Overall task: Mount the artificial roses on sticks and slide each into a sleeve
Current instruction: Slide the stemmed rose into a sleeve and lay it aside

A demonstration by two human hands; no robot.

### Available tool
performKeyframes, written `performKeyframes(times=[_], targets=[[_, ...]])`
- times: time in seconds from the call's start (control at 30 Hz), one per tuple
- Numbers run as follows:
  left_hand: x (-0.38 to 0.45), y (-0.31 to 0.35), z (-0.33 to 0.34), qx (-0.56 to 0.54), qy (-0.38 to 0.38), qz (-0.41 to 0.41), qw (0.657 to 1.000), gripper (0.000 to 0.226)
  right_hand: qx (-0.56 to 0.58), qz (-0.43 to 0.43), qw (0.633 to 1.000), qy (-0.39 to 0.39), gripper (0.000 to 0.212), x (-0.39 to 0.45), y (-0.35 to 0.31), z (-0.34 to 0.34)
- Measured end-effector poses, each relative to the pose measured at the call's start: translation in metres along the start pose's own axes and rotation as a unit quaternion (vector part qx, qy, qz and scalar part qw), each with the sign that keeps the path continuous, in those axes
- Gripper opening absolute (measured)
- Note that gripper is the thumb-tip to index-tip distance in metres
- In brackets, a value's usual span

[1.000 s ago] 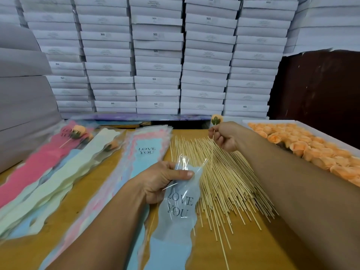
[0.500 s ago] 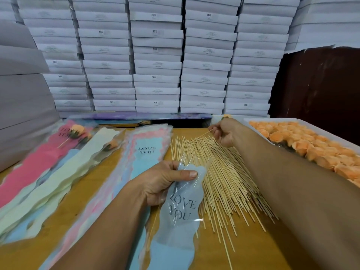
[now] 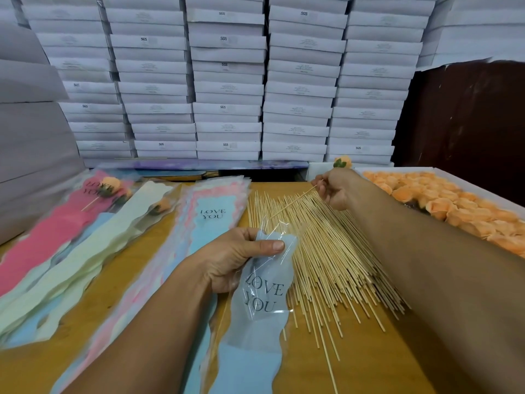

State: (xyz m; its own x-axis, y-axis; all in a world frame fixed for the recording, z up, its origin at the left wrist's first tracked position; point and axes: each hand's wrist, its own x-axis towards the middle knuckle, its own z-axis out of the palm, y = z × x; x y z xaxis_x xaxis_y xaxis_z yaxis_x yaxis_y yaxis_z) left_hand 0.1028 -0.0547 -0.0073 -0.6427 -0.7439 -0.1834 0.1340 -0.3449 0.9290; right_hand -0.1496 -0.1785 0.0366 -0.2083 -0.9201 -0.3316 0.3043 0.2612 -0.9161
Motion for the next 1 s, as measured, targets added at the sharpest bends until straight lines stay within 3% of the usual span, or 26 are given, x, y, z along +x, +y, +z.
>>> performKeyframes(times=[0.13, 0.57, 0.73, 0.8, 0.9, 1.0], targets=[[0.001, -0.001, 0.000, 0.005, 0.007, -0.004, 1.000, 0.012, -0.001, -0.005, 1.000, -0.009, 0.031, -0.001, -0.001, 0.003], [0.002, 0.000, 0.003, 0.001, 0.021, -0.013, 1.000, 0.014, -0.032, -0.036, 0.999, -0.026, 0.019, -0.009, -0.004, 0.015], [0.004, -0.003, 0.003, -0.032, 0.059, 0.028, 0.997, 0.062, -0.051, -0.040, 0.997, -0.037, 0.018, -0.014, -0.001, 0.019], [0.004, -0.004, 0.004, 0.015, 0.084, 0.068, 0.994, 0.075, -0.053, -0.040, 0.997, -0.041, 0.017, -0.015, 0.001, 0.020], [0.006, -0.007, 0.004, 0.057, 0.087, 0.128, 0.986, 0.082, -0.055, -0.042, 0.997, -0.039, 0.017, -0.016, 0.003, 0.021], [0.008, -0.008, 0.003, 0.069, 0.064, 0.142, 0.985, 0.074, -0.058, -0.042, 0.997, -0.041, 0.017, -0.016, 0.005, 0.021]])
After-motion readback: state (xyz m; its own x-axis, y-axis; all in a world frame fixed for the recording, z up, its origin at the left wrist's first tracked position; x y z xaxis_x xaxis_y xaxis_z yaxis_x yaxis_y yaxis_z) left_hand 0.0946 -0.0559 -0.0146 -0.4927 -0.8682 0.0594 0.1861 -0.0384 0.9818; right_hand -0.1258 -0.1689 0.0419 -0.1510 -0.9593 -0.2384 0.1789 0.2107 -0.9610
